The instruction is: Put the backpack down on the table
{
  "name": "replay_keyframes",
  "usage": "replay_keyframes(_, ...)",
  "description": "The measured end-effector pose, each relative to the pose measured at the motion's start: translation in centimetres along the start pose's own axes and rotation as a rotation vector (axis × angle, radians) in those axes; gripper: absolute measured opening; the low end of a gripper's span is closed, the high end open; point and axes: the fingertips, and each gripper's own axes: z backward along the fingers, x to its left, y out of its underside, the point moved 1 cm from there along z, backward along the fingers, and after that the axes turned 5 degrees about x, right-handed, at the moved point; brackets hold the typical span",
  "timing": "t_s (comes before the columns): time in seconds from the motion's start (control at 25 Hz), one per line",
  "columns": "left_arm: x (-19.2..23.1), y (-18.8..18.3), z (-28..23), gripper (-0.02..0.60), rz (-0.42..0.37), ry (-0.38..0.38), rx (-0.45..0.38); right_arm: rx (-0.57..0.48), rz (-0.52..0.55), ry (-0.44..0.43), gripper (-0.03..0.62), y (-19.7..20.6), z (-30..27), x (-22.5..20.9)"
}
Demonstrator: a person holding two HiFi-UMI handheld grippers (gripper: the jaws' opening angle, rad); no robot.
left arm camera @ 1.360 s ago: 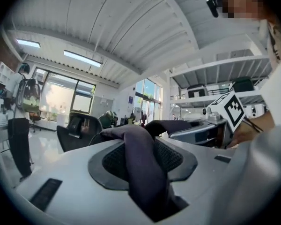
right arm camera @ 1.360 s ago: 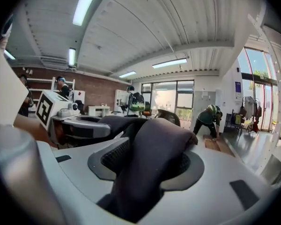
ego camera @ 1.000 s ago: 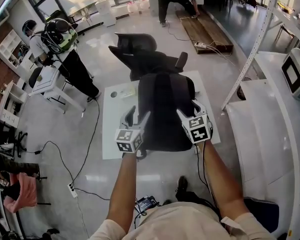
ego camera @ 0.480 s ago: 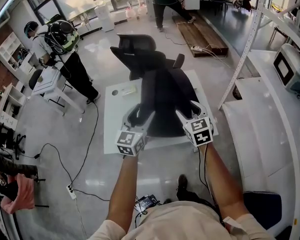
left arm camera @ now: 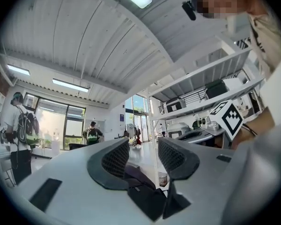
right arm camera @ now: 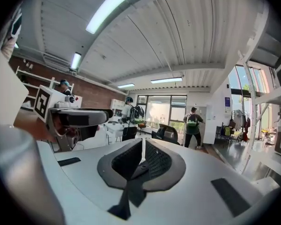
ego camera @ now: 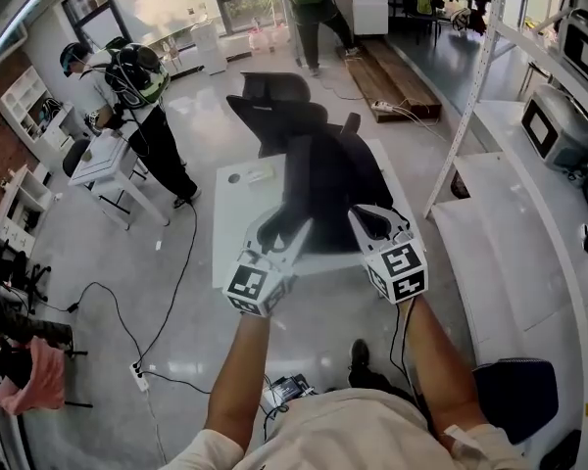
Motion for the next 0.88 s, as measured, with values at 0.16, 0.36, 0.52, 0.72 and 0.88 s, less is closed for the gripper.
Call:
replay_keyframes(0.16,-2.2,-2.5,3.3,0.108,-0.037,0.028,-0.039,-0.059,0.022,-0.067,0.031,-2.7,3.4,3.9)
replay_keyframes(0.36,-5.1,-4.5,7.2,0.023,-0.042,0.094,-0.066,-0.070,0.033,-0.150,0.026,-4.1,6.8,8.4)
replay_keyframes(0.52,-7.3,-4.1,9.9,0.014,-0.037,0.151,-0.035,-0.062,0.023,-0.183,0.025,-3.9,9.1,11.2)
replay_keyframes(0.72,-8.5,-3.3,11.4,0.014,-0.015,0.152,-0.027,-0.048,0.027,-0.173,0.025,-3.3,10.7,12.6)
replay_keyframes(0.88,-8.7,-2.7,11.8,0.014,0.005,0.158,-0.022,-0.037,0.028,-0.161,0.025,-3.0,11.0,12.9)
